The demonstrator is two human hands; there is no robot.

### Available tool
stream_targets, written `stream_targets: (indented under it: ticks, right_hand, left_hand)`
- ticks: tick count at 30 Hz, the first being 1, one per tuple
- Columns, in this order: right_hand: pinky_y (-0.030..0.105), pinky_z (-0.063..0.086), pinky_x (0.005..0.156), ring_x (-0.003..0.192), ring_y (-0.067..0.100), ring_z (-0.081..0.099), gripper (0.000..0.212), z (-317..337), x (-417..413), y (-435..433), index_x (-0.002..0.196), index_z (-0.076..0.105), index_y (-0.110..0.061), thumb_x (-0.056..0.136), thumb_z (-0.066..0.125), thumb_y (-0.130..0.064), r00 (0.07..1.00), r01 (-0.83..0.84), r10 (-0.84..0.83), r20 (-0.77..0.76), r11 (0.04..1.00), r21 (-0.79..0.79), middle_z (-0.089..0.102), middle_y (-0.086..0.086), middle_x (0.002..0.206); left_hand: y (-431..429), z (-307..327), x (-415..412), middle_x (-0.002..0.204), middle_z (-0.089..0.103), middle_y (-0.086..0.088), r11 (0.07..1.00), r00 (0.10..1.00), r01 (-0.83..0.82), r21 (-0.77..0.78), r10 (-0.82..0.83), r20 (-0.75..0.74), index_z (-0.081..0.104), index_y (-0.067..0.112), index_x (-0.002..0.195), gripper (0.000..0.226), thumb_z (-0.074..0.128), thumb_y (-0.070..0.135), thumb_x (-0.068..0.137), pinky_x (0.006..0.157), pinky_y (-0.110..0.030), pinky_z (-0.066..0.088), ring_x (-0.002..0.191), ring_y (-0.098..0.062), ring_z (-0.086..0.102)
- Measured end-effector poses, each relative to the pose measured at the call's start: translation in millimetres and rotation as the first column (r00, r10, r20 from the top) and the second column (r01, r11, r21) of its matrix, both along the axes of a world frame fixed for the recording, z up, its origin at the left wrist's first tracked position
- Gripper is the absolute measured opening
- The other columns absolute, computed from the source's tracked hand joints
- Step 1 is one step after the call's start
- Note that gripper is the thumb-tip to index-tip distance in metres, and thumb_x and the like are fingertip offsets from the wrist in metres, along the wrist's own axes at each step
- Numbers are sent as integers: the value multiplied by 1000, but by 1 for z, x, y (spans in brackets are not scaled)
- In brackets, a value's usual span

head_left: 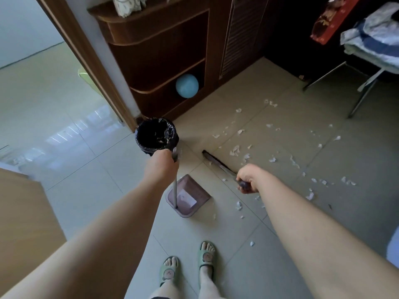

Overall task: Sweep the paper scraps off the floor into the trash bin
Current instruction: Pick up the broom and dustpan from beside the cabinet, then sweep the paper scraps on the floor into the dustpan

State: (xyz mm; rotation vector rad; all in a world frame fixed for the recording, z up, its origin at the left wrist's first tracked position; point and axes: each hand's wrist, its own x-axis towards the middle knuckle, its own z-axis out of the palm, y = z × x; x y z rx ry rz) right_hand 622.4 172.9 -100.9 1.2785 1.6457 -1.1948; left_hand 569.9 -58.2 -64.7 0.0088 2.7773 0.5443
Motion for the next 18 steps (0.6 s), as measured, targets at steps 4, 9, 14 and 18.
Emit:
stream_targets:
  ticks: [4, 9, 14, 18]
  right_hand:
    - [9, 32, 32, 43, 17, 38, 29, -1, 10, -9, 66, 36, -6, 94, 32, 2, 998, -60, 60, 7, 996, 71, 39, 12, 61]
    - [7, 20, 33, 36, 13, 33, 28, 14, 21, -25, 66, 35, -5, 93, 26, 1, 985, -141, 132, 113, 987, 73, 35, 9, 61]
    - [9, 20, 25, 20, 10, 29, 25, 47, 20, -44, 75, 44, -1, 93, 28, -7, 959, -220, 218, 180, 975, -5, 39, 6, 61]
    - [10, 20, 27, 26, 9, 32, 24, 77, 23, -52, 76, 49, 2, 91, 31, -5, 963, -253, 243, 113, 964, 81, 45, 8, 61]
  left_hand:
    - [-8, -8, 1, 73, 55, -11, 996, 999, 8, 92, -11, 33, 55, 3, 78, 24, 57, 22, 92, 57, -30, 38, 67, -31, 52]
    - [-19, -8, 11, 73, 53, -14, 991, 999, 26, 132, -31, 40, 53, 3, 76, 28, 54, 23, 95, 61, -30, 37, 68, -31, 50]
    - [-41, -17, 20, 71, 51, -18, 977, 991, 40, 209, -66, 115, 53, 5, 71, 22, 55, 14, 91, 61, -32, 37, 66, -30, 45]
    - [-56, -18, 24, 67, 53, -15, 966, 986, -12, 258, -31, 165, 53, 4, 67, 25, 58, 12, 90, 57, -30, 36, 63, -30, 50]
